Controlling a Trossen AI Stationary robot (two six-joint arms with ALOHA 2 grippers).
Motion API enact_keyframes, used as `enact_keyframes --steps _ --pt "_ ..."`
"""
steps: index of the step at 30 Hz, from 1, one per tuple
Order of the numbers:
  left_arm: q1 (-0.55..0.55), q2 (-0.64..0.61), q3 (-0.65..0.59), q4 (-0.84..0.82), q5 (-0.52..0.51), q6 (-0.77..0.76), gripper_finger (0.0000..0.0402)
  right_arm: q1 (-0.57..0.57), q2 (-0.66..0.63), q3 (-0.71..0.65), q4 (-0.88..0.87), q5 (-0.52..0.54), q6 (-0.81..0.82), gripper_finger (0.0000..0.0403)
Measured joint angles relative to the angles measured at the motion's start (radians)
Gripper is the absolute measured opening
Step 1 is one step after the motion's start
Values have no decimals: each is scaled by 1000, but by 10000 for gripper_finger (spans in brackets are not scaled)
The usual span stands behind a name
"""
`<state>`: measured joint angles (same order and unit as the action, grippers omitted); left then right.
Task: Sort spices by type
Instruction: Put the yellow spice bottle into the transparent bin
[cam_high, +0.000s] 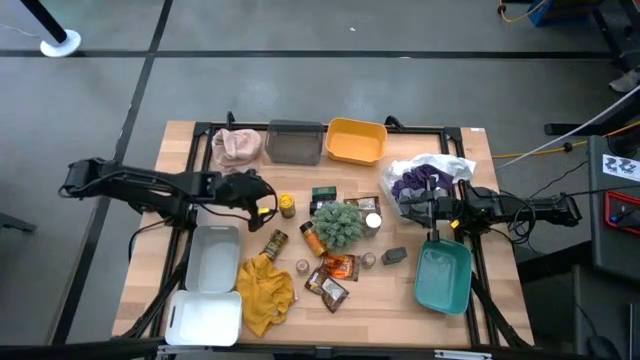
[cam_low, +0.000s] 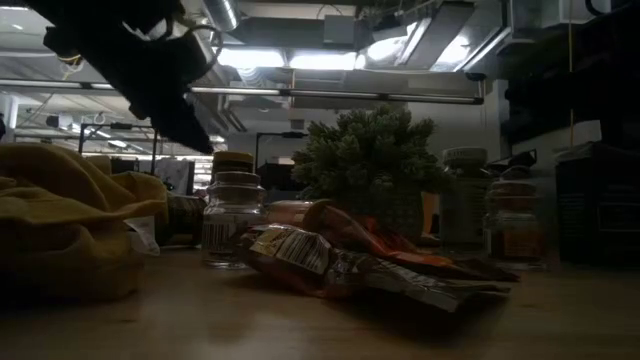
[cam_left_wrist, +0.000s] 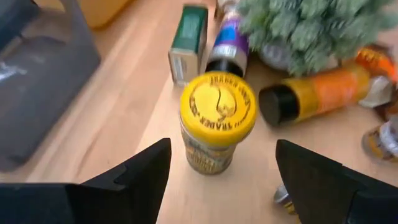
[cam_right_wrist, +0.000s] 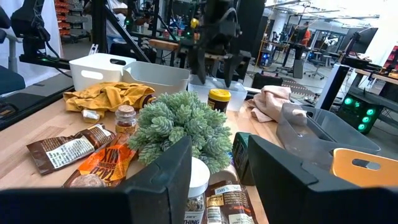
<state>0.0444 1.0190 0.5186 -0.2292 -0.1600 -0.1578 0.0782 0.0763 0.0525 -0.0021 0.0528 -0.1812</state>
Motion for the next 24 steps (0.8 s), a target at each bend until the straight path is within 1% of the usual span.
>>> enact_keyframes --steps 9,18,24 --pt "0 144 0 26 -1 1 274 0 0 0 0 0 0 159" --pt "3 246 0 177 -3 77 274 0 0 0 -1 0 0 159" --pt "23 292 0 235 -3 81 274 0 0 1 -5 0 0 159"
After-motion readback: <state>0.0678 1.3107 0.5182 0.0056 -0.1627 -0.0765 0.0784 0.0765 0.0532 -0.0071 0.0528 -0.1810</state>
